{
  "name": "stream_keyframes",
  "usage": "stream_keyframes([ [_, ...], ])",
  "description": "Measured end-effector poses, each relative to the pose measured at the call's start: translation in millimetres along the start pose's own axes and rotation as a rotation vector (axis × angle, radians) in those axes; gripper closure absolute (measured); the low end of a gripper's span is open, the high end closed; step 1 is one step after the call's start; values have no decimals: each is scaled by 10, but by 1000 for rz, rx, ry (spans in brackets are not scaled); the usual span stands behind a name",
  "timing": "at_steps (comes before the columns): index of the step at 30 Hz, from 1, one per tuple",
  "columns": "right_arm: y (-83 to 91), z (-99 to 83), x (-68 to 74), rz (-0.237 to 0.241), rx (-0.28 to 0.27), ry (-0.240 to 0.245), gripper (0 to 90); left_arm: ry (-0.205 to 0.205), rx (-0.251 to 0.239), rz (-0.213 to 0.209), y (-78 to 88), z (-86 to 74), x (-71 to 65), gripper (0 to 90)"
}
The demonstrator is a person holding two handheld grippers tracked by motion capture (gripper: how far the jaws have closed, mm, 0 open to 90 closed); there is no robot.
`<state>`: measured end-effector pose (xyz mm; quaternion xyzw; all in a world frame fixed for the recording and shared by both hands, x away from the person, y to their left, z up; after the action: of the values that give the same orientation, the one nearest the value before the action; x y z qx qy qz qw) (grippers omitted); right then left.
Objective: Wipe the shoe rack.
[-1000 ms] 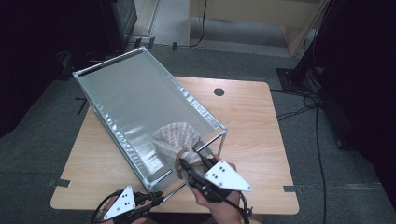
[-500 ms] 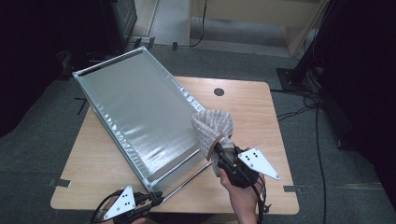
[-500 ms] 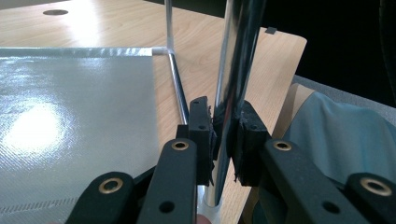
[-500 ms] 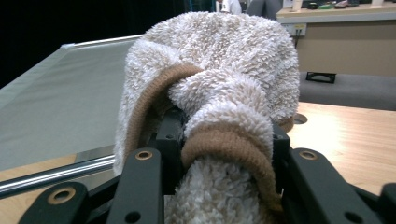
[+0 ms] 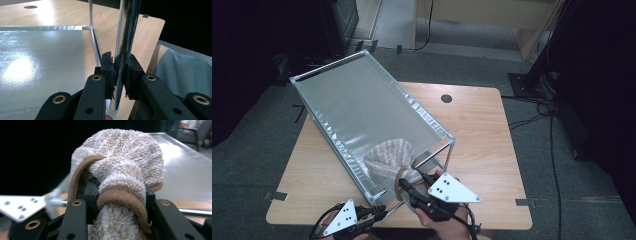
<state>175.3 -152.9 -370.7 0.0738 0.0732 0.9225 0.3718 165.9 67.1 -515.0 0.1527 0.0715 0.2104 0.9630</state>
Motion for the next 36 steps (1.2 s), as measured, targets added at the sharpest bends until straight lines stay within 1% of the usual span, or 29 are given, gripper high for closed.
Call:
stream_keyframes([
  [1, -10, 3, 39, 6, 4, 24, 617, 2, -2, 0, -1, 0, -1, 803],
  [2, -19, 6, 54, -13, 7, 42, 617, 3, -2, 1, -2, 0, -3, 803],
  [3, -19, 6, 54, -13, 7, 42, 617, 3, -2, 1, -2, 0, -3, 803],
  [4, -16, 3, 17, -24, 10, 21, 616, 2, -1, 3, -2, -1, -3, 803],
  [5, -16, 3, 17, -24, 10, 21, 616, 2, -1, 3, -2, -1, -3, 803],
  [6, 2, -14, -85, -47, 4, -13, 617, 2, -1, 2, -1, -2, -3, 804],
  [7, 2, -14, -85, -47, 4, -13, 617, 2, -1, 2, -1, -2, -3, 804],
  [8, 30, -24, -170, -72, 0, -38, 618, 1, -1, 1, -2, -2, -1, 803],
  [9, 30, -24, -170, -72, 0, -38, 618, 1, -1, 1, -2, -2, -1, 804],
  [11, 64, -32, -267, -119, -7, -48, 618, -1, -1, 0, -3, -3, 0, 804],
  [12, 101, -42, -380, -172, -16, -48, 618, -1, -1, 0, -3, -3, 1, 804],
  [14, 132, -55, -463, -211, -22, -61, 618, -2, -1, 0, -4, -3, 4, 804],
  [16, 166, -77, -568, -268, -33, -54, 617, 0, 0, -1, -3, -2, 4, 804],
  [17, 166, -77, -568, -268, -33, -54, 617, 0, 0, -1, -3, -2, 4, 804],
  [18, 203, -111, -666, -314, -44, -60, 617, 1, 0, -1, -4, -2, 5, 804],
  [20, 233, -157, -748, -354, -56, -59, 619, 0, 2, -2, -7, -2, 7, 804],
  [21, 233, -157, -748, -354, -56, -59, 619, 0, 2, -2, -7, -2, 7, 804],
  [22, 255, -219, -810, -393, -57, -54, 623, -2, 0, 1, -10, -2, 9, 805],
  [23, 255, -219, -810, -393, -57, -54, 623, -2, 0, 1, -10, -2, 9, 806],
  [24, 263, -260, -838, -416, -51, -42, 627, -7, -1, 3, -10, -2, 10, 806],
  [25, 276, -358, -894, -463, -27, -29, 643, -11, -1, 2, -9, -3, 11, 808],
  [26, 279, -420, -925, -489, -2, -35, 651, -11, -1, 0, -7, -3, 12, 808],
  [27, 279, -420, -925, -489, -2, -35, 651, -11, -1, 0, -7, -3, 12, 808],
  [28, 271, -586, -1013, -538, 62, -53, 656, -10, 1, -4, -4, -5, 13, 808],
  [31, 241, -896, -1155, -553, 163, -91, 662, -12, 1, -6, -5, -5, 18, 807],
  [32, 241, -896, -1155, -553, 163, -91, 662, -11, 2, -9, -5, -4, 21, 807],
  [34, 166, -1161, -1257, -548, 266, -148, 666, -9, 2, -14, -7, -4, 24, 806],
  [35, 166, -1161, -1257, -548, 266, -148, 666, -9, 2, -14, -7, -4, 24, 806],
  [36, 102, -1261, -1272, -536, 307, -163, 666, -8, 2, -16, -8, -5, 26, 806],
])
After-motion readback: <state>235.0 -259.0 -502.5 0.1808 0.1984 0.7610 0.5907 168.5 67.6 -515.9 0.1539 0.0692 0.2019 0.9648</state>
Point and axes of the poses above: each handheld gripper's, and its own axes: y roughly backward along the jaws, z roughly out of its top, x roughly to its left, the point moved 3 cm from there along -y, roughly forward along the jaws, and after that the axes turned 2 degrees about -x, right-handed, at the moved point
